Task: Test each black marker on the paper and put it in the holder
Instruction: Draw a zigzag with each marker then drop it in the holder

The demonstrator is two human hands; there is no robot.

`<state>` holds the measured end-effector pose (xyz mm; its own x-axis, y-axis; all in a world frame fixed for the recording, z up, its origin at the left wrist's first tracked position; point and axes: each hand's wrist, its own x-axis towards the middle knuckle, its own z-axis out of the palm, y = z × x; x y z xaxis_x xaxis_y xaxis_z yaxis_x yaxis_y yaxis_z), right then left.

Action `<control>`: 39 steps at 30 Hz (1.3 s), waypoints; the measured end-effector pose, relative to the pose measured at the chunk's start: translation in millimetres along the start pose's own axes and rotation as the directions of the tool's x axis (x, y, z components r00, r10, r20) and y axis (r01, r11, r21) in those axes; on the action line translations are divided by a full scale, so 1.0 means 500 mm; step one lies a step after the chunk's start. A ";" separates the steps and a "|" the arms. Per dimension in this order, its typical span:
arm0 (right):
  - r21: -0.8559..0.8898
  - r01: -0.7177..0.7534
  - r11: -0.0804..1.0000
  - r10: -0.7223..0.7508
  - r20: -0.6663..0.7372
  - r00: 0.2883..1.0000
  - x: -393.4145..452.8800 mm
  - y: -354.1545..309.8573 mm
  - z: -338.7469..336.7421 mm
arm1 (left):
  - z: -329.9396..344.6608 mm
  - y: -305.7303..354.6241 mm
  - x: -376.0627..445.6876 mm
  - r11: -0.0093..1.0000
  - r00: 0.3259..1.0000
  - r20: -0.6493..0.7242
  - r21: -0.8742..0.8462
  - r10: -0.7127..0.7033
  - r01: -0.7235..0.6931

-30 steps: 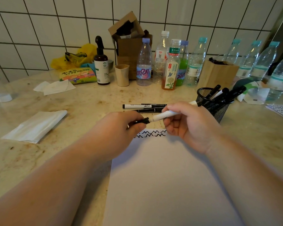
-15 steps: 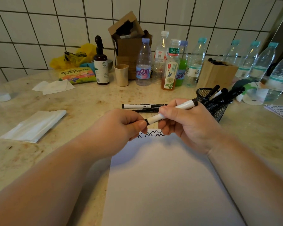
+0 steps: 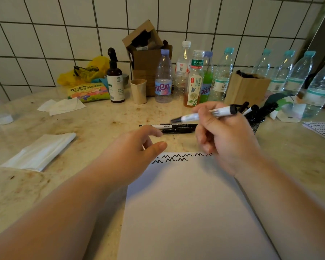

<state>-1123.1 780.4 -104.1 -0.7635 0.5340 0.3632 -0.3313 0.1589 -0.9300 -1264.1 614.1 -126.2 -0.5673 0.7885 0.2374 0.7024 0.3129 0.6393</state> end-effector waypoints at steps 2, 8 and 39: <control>-0.185 0.106 0.977 -0.133 -0.141 0.981 0.003 -0.004 -0.007 | 0.002 -0.003 0.000 0.999 1.000 -0.007 0.033 -0.020 0.020; -0.281 0.051 0.958 -0.153 -0.356 0.922 0.025 -0.003 -0.033 | 0.014 -0.004 -0.002 0.996 1.000 -0.003 0.089 0.002 -0.001; -0.771 -0.020 0.636 -0.050 -0.066 0.997 0.022 -0.001 -0.008 | 0.027 -0.011 0.004 0.993 1.000 0.023 0.118 0.000 -0.003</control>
<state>-1129.2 789.3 -100.1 -0.7077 0.5793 0.4044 0.2317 0.7311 -0.6417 -1263.1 621.1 -139.0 -0.5572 0.8006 0.2203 0.7498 0.3711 0.5478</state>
